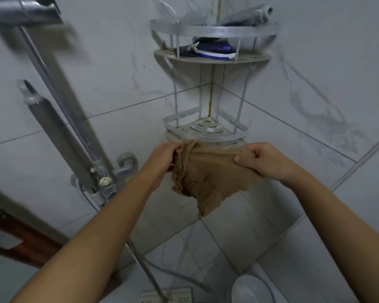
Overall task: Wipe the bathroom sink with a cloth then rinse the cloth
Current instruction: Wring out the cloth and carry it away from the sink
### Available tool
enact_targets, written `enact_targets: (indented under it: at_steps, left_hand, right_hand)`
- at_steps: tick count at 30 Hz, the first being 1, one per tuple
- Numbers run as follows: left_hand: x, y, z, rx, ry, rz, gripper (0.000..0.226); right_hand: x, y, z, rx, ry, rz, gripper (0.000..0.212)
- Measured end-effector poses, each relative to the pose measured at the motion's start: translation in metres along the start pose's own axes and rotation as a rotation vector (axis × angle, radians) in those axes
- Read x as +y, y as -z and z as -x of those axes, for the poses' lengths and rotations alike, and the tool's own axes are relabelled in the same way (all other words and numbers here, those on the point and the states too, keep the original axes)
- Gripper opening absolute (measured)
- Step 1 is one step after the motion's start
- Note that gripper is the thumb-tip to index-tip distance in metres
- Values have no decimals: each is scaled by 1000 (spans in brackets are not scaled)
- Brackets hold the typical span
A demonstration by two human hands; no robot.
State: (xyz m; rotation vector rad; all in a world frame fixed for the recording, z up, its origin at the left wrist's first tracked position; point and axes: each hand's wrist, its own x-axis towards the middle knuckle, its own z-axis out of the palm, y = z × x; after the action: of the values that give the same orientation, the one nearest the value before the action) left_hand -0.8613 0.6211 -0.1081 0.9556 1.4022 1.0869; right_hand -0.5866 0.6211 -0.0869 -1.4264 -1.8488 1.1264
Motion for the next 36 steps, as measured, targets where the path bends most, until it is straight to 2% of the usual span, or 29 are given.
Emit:
enact_targets:
  at_steps: [2, 4, 5, 7, 9, 11, 14, 17, 19, 21, 23, 25, 27, 30, 36]
  left_hand:
    - [4, -1, -4, -94, 71, -75, 38]
    - [4, 2, -13, -148, -60, -383, 45]
    - [5, 4, -19, -118, -180, -520, 36]
    - [16, 8, -33, -34, -362, -571, 8]
    - [31, 13, -51, 37, -406, -523, 18]
    - [49, 17, -73, 84, -407, -549, 19]
    - [61, 17, -110, 144, -401, -736, 18]
    - [52, 7, -129, 127, -452, -1133, 31]
    - [40, 4, -132, 120, -553, -1291, 37]
    - [31, 8, -131, 172, -670, -1242, 41]
    - [22, 14, -127, 233, -847, -1180, 40]
    - [13, 17, -121, 173, -963, -1209, 38]
    - [5, 18, -115, 82, -986, -1301, 38]
    - [-1, 22, -114, 92, -997, -1337, 26]
    - [-7, 21, -109, 103, -959, -1266, 25]
  right_hand:
    - [-3, 5, -7, 8, -17, -53, 21]
    - [-5, 9, -15, -18, -14, -55, 11]
    - [-6, 12, -20, -28, -12, -49, 10]
    - [-10, 20, -32, -4, 0, 9, 11]
    - [-14, 31, -50, 65, 20, 93, 12]
    - [-19, 43, -74, 149, 69, 218, 19]
    - [-21, 48, -113, 230, 158, 560, 23]
    - [-11, 33, -135, 181, 181, 828, 34]
    - [-2, 23, -138, 129, 162, 861, 44]
    - [8, 16, -133, 167, 229, 788, 44]
    - [18, 12, -125, 281, 348, 743, 35]
    - [26, 5, -116, 359, 407, 718, 29]
    - [32, -6, -110, 361, 406, 715, 21]
    - [40, -15, -107, 367, 409, 724, 12]
    - [48, -17, -104, 359, 404, 683, 20]
